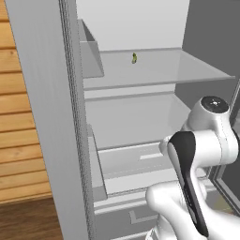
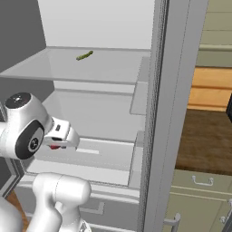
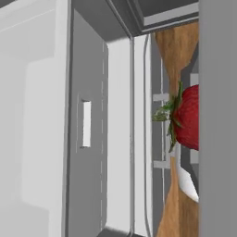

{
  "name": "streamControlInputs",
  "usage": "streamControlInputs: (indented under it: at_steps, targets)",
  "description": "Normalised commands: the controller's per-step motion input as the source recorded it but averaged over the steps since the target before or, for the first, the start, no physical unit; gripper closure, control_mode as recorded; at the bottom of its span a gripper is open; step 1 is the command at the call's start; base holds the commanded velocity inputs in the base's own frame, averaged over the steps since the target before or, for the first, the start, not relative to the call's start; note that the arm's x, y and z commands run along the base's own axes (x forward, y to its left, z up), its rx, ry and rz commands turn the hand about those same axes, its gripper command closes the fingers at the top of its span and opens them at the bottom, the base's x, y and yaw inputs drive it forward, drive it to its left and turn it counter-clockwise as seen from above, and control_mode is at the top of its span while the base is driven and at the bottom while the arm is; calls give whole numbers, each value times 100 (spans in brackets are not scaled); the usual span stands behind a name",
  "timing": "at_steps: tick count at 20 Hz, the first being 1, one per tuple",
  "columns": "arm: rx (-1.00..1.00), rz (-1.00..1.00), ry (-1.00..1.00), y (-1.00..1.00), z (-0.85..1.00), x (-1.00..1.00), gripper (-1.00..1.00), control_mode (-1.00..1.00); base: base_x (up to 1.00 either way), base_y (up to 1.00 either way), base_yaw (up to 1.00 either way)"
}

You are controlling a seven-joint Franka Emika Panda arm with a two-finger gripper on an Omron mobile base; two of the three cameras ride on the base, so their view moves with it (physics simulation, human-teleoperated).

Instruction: Take the strawberry from the fridge and place it on top of the pancake, located on the dining counter.

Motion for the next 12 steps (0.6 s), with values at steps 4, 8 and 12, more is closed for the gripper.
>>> streamControlInputs:
  at_steps: [4, 8, 12]
  targets:
    - [10, -13, 0, 0, -11, 0, 100, -100, 0, 0, 0]
    - [7, -3, -2, -2, -16, 0, 100, -100, 0, 0, 0]
    - [0, 0, -1, -2, -7, 0, 100, -100, 0, 0, 0]
